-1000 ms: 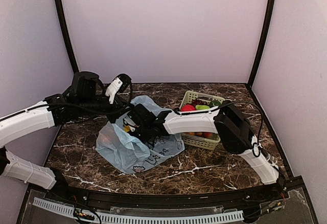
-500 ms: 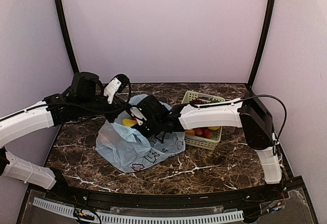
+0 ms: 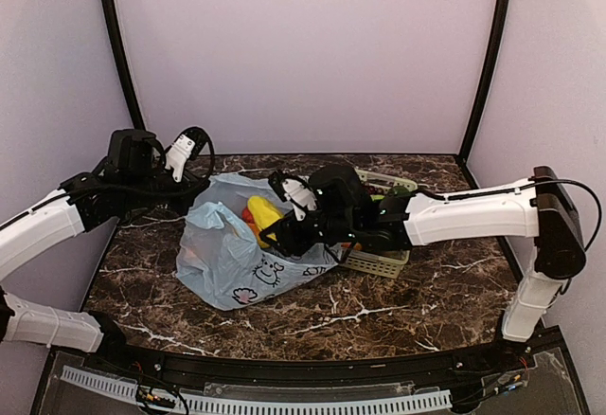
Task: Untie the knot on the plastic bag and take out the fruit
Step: Pick up the fake fruit from the takeout bag, then place the fake fruit in the bin.
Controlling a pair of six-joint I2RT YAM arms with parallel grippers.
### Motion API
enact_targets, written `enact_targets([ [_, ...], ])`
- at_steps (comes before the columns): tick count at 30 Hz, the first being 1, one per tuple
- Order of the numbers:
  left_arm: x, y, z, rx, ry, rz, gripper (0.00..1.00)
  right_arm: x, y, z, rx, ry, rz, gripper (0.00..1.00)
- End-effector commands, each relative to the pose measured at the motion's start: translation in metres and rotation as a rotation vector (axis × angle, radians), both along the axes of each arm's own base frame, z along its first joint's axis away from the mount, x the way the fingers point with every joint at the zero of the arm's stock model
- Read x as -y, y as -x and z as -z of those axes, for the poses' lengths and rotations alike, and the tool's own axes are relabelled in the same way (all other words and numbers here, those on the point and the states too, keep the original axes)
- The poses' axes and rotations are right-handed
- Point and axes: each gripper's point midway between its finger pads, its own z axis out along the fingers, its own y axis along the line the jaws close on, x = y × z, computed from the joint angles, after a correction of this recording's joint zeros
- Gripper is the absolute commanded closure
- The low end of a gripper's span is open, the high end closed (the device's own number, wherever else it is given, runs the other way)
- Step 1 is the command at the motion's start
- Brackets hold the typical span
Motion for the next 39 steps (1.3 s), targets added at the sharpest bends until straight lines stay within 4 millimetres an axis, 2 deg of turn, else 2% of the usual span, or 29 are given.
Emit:
enact_targets([
  [1, -0.021, -0.007, 0.02, -0.043, -0.056, -0.078, 0.99, -0.001, 0.012, -0.045, 0.074, -0.154, -0.053, 0.45],
  [7, -0.025, -0.011, 0.028, -0.074, -0.076, -0.105, 0.99, 0.003, 0.034, -0.084, 0.126, -0.291, -0.153, 0.45],
  [12, -0.028, -0.012, 0.029, -0.071, -0.082, -0.118, 0.99, 0.013, 0.04, -0.11, 0.163, -0.371, -0.163, 0.45],
  [13, -0.032, -0.013, 0.027, -0.061, -0.087, -0.141, 0.99, 0.017, 0.04, -0.117, 0.17, -0.391, -0.151, 0.45],
  [17, -0.042, -0.014, 0.017, -0.009, -0.073, -0.193, 0.99, 0.043, 0.041, -0.169, 0.257, -0.524, -0.09, 0.45],
  [19, -0.044, -0.013, 0.014, 0.005, -0.067, -0.202, 0.99, 0.053, 0.035, -0.177, 0.281, -0.517, -0.047, 0.45],
  [21, -0.048, -0.014, 0.012, 0.013, -0.073, -0.222, 0.99, 0.062, 0.022, -0.172, 0.293, -0.454, 0.019, 0.45],
  [24, -0.059, -0.016, 0.008, 0.029, -0.086, -0.273, 0.99, 0.082, -0.008, -0.155, 0.287, -0.327, 0.147, 0.45],
  [30, -0.084, -0.016, -0.009, 0.096, -0.051, -0.377, 0.99, 0.136, -0.058, -0.125, 0.244, -0.173, 0.317, 0.45],
  [35, -0.086, -0.015, -0.014, 0.123, -0.035, -0.373, 0.99, 0.17, -0.094, -0.084, 0.147, -0.028, 0.345, 0.42],
  [39, -0.082, -0.016, -0.012, 0.116, -0.041, -0.353, 0.99, 0.192, -0.115, -0.065, 0.08, 0.012, 0.307, 0.42],
])
